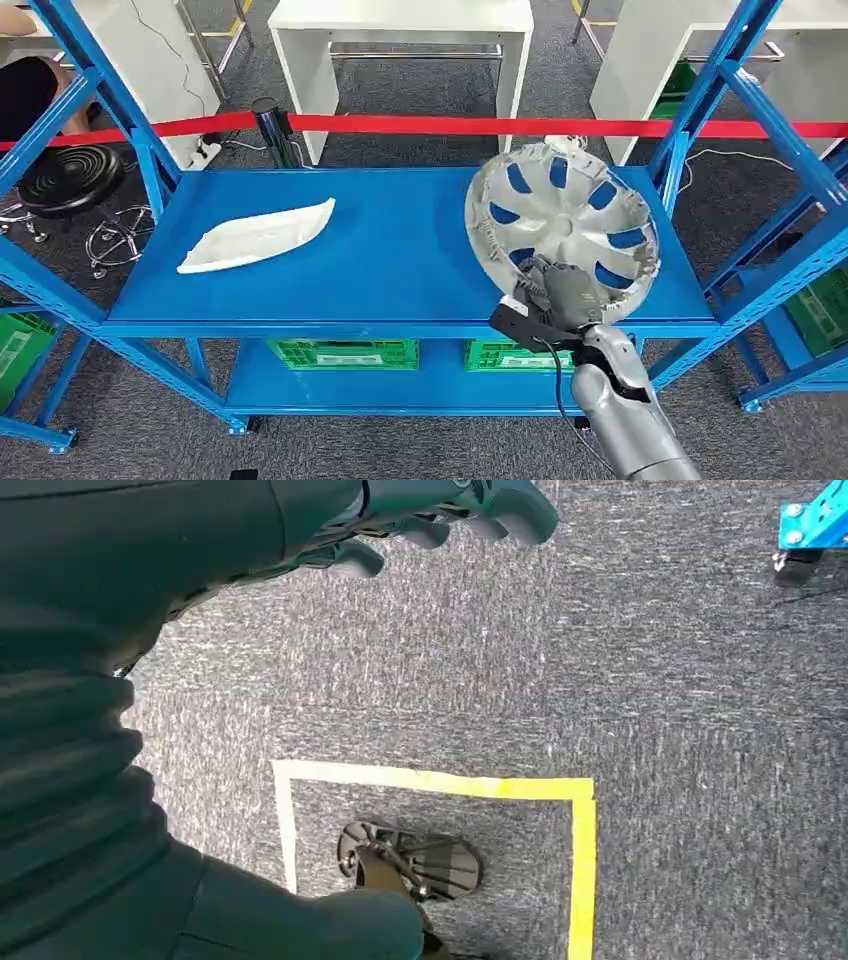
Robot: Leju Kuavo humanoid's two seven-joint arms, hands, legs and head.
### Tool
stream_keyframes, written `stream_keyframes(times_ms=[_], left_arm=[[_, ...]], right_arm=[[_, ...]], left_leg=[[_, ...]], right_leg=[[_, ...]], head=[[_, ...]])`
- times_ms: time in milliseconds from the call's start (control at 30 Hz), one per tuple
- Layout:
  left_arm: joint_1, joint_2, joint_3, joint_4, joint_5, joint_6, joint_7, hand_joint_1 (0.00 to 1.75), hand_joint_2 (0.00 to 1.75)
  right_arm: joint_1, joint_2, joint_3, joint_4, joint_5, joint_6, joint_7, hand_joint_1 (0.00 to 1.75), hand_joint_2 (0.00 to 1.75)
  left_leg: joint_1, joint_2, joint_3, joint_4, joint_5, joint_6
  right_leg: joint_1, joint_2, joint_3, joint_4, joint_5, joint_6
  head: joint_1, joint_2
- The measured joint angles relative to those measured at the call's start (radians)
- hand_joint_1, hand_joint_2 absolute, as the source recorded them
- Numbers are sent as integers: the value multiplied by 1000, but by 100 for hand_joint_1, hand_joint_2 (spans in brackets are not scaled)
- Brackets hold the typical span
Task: Take the parts from the cabinet and place them on the table.
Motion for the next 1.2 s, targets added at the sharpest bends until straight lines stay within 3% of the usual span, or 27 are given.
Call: stream_keyframes(times_ms=[233,433,833,1200], left_arm=[[1,0,-6,0,-32,17,9,0,175],[2,0,-12,0,-34,18,10,0,175],[5,1,-12,0,-42,21,-6,0,175],[10,4,-38,0,-77,24,14,0,175]], right_arm=[[65,13,-44,-203,-69,-92,-106,175,175],[110,22,-65,-316,-192,-32,-182,175,175],[193,32,-61,-560,-207,-12,-227,175,175],[247,31,-32,-740,-239,0,-250,175,175]], left_leg=[[0,-1,0,0,0,0],[0,-1,0,0,0,0],[0,-1,0,0,0,0],[0,-1,0,0,0,0]], right_leg=[[0,0,0,0,0,0],[0,0,0,0,0,0],[0,0,0,0,0,0],[0,0,0,0,0,0]], head=[[0,0],[0,0],[0,0],[0,0]])
